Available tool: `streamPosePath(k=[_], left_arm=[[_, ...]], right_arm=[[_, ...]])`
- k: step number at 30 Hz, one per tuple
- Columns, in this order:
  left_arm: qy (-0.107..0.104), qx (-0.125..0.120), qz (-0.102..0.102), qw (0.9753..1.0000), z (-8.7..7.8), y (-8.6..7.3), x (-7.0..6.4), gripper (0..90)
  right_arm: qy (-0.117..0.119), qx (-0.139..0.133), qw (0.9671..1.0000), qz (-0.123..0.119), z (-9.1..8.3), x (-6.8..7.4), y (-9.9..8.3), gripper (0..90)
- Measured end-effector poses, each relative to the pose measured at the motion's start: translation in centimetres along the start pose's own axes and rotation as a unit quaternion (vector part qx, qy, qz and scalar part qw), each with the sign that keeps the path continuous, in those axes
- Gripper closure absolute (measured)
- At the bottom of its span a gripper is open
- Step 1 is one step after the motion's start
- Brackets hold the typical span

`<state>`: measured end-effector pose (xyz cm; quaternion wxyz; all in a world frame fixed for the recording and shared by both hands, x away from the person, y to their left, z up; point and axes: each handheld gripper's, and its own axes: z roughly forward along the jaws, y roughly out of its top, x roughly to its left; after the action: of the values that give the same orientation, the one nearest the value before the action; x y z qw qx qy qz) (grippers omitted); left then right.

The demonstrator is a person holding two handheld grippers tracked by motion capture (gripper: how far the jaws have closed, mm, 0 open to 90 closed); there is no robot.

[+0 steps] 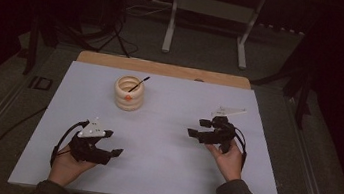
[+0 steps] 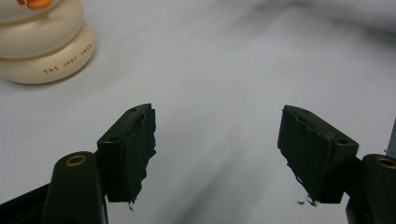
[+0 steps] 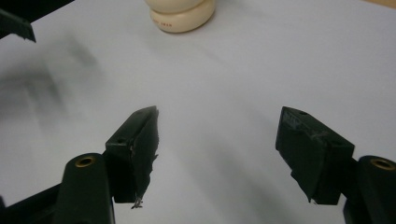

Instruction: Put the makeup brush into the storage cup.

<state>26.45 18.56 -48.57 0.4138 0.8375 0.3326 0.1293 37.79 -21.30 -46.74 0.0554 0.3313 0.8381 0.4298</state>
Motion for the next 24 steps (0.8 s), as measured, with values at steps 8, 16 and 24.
streamPosePath(k=[8,16,24], left_arm=[[0.001,-0.004,-0.006,1.0000,-0.2,-0.1,0.1,27.9],[0.003,-0.005,-0.007,1.0000,-0.3,-0.2,0.1,27.6],[0.003,-0.006,-0.009,0.9999,-0.5,-0.2,0.1,27.5]], right_arm=[[-0.002,0.001,1.0000,0.006,-0.9,-0.1,-1.5,28.7],[-0.006,-0.002,1.0000,0.008,-1.8,0.0,-2.7,27.3],[-0.010,0.002,0.9999,0.010,-2.2,0.2,-3.8,24.0]])
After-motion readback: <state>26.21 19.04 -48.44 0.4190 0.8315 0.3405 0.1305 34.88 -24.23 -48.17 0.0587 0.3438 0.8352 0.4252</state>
